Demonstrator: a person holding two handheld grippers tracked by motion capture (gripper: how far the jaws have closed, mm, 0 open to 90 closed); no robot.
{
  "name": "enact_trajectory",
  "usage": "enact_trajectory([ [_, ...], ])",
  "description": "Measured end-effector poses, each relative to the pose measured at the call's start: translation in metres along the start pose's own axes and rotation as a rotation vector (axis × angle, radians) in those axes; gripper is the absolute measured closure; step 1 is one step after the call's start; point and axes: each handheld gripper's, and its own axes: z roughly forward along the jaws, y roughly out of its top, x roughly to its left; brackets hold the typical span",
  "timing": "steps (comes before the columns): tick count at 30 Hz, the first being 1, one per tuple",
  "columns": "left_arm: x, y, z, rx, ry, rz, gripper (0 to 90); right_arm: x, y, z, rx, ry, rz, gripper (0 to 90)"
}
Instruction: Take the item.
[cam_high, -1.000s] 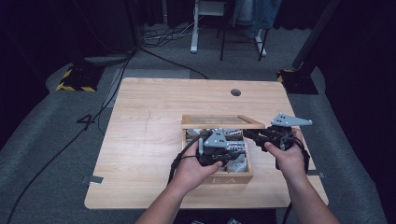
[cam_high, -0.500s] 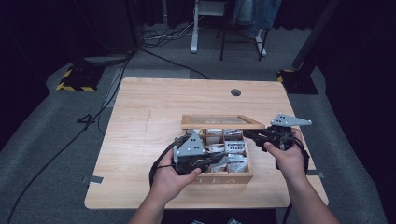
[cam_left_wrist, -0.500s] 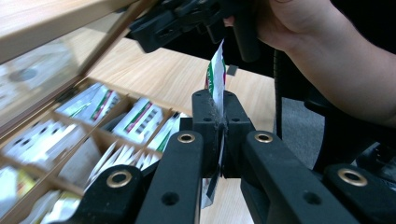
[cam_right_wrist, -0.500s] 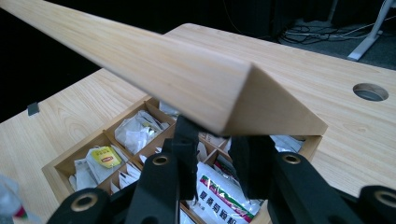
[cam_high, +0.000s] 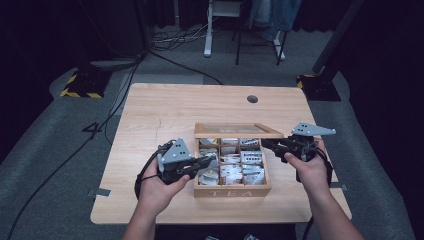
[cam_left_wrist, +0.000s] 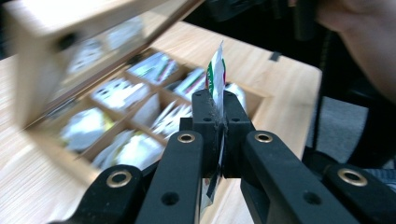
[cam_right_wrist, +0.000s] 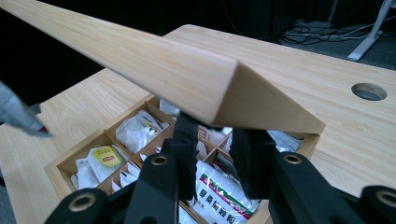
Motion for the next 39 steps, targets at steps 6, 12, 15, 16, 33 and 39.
enact_trajectory([
  [6,0.016,-0.008,-0.008,0.025,0.057,-0.044,87.6,0.000,0.000,0.000,0.000,0.003,-0.002,71.4],
  [12,0.031,-0.017,-0.016,0.054,0.130,-0.092,87.6,-0.001,0.000,-0.001,-0.002,0.001,-0.003,71.4],
  [15,0.041,-0.023,-0.019,0.055,0.149,-0.129,87.6,-0.001,0.000,-0.001,-0.003,0.001,0.000,71.4],
  [16,0.044,-0.025,-0.020,0.055,0.155,-0.146,87.6,-0.001,0.000,-0.001,-0.003,0.002,0.000,71.4],
  [33,0.098,-0.068,-0.016,0.039,0.186,-0.348,87.5,-0.002,-0.001,-0.001,-0.001,0.003,0.003,71.4],
  [39,0.108,-0.078,-0.011,0.052,0.209,-0.372,87.4,-0.002,-0.001,-0.002,0.001,0.006,0.003,71.4],
])
